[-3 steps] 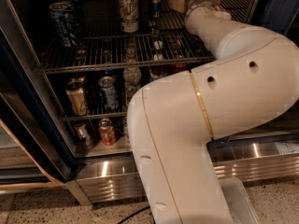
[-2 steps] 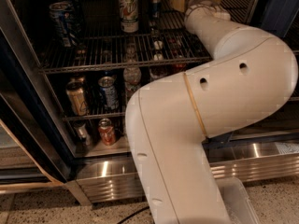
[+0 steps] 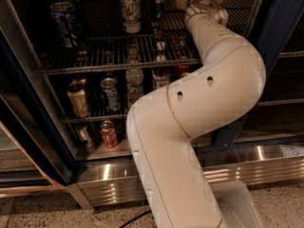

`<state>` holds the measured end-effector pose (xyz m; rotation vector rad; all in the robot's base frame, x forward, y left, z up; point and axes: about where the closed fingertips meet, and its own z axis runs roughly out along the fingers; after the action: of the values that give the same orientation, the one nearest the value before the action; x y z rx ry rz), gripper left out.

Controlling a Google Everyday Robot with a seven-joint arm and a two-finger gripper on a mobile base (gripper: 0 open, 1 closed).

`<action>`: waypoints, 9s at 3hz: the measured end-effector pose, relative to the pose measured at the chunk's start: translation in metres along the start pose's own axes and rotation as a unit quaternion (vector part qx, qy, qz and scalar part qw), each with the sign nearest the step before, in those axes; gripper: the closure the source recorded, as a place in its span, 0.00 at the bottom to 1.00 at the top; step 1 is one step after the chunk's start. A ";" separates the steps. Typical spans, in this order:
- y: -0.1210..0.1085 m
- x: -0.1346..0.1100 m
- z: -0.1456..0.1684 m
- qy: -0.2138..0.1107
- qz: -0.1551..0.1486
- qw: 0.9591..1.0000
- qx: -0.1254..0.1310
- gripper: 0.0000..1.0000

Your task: Pick green can from top shelf of fridge

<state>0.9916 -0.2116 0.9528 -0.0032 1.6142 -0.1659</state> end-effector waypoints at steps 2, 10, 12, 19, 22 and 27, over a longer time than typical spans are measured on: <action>0.000 0.000 0.000 0.000 0.000 1.000 0.000 0.49; -0.009 -0.056 -0.011 -0.020 0.051 0.998 -0.024 1.00; 0.010 -0.077 -0.032 -0.013 0.029 0.997 -0.072 1.00; 0.029 -0.078 -0.173 -0.024 -0.049 0.984 -0.171 1.00; 0.059 -0.077 -0.236 -0.023 -0.057 0.964 -0.259 1.00; 0.055 -0.054 -0.326 -0.022 -0.052 0.935 -0.350 1.00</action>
Offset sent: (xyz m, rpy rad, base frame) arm 0.0004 0.0002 0.0000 -0.0004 -0.0004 -0.0002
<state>0.6757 -0.1169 1.0142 -0.6370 1.5545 0.3337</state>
